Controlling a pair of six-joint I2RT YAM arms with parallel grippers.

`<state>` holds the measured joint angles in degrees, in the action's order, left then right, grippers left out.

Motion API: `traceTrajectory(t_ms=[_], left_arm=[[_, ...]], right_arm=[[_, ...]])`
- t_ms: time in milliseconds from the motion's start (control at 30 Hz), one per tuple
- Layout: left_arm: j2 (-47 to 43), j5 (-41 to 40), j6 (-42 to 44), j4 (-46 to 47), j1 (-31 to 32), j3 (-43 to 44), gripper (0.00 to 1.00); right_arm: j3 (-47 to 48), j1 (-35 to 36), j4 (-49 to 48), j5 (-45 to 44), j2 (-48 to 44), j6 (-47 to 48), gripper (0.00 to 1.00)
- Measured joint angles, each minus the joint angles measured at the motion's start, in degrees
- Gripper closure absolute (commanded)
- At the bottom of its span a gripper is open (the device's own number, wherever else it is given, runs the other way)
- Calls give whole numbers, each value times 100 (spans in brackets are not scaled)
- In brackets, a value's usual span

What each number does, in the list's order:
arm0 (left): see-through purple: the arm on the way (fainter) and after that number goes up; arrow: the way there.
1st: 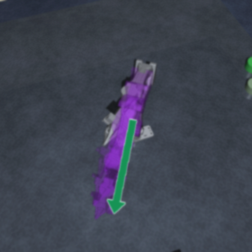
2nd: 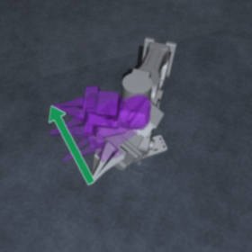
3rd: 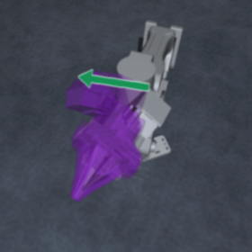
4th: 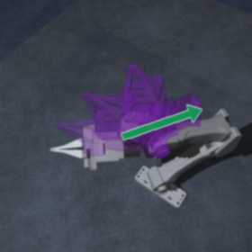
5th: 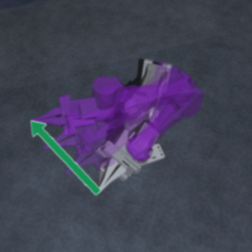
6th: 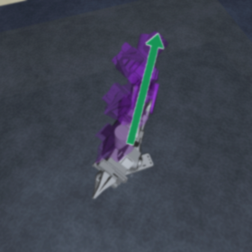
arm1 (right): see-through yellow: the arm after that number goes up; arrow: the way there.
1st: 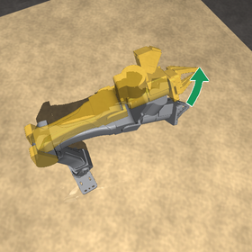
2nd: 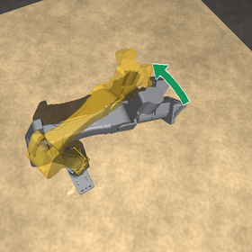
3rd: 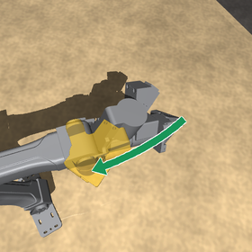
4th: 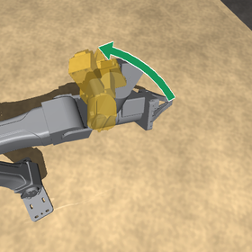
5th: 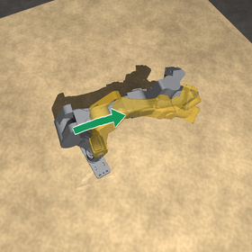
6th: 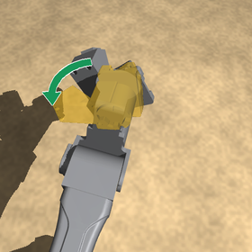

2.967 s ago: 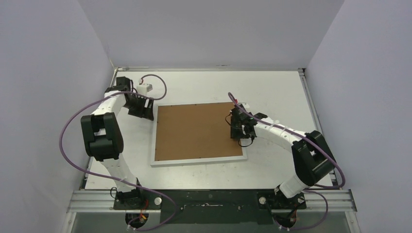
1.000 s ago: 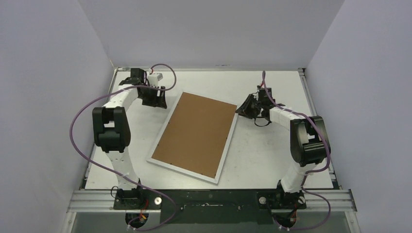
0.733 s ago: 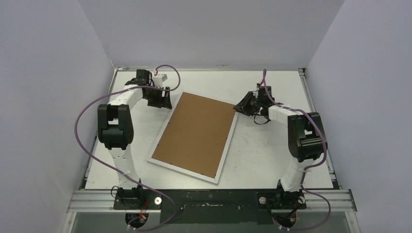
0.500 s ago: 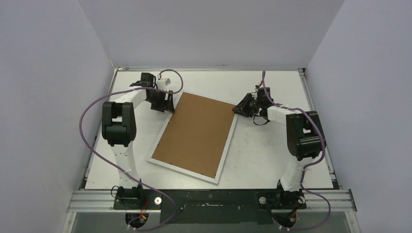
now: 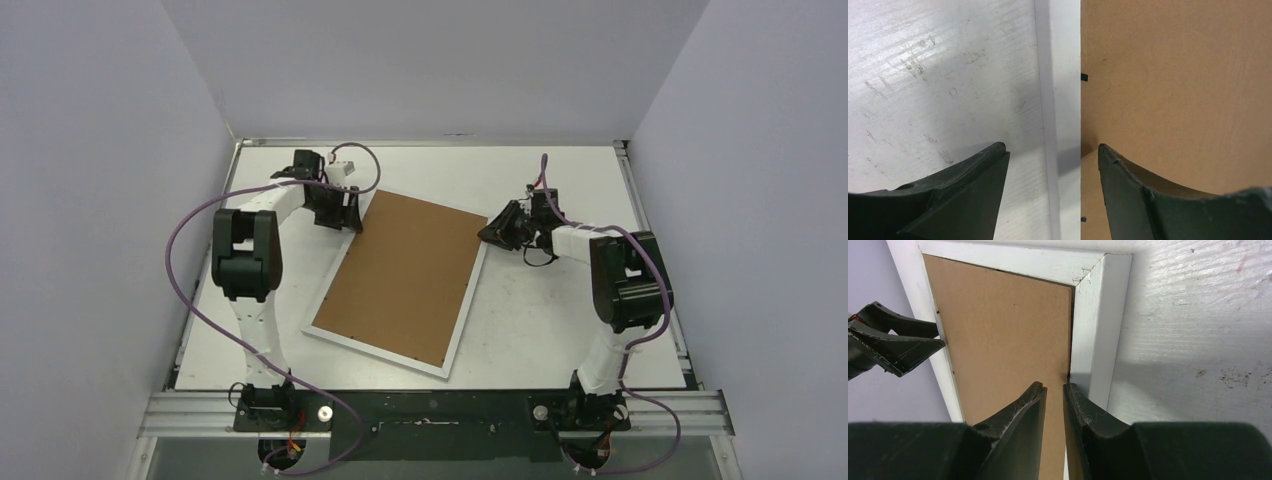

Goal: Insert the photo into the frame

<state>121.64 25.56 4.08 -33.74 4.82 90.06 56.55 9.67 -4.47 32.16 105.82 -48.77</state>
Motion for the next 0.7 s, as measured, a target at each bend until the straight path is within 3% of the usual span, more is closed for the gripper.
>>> traceTrajectory(t_ms=[433,700], left_arm=[[11,122,92,7,181,0,39],[15,232,140,-26,267,0,34]], right_arm=[[-105,59,-531,289,179,-378,77],[328,702,-581,369,450,-396,73]])
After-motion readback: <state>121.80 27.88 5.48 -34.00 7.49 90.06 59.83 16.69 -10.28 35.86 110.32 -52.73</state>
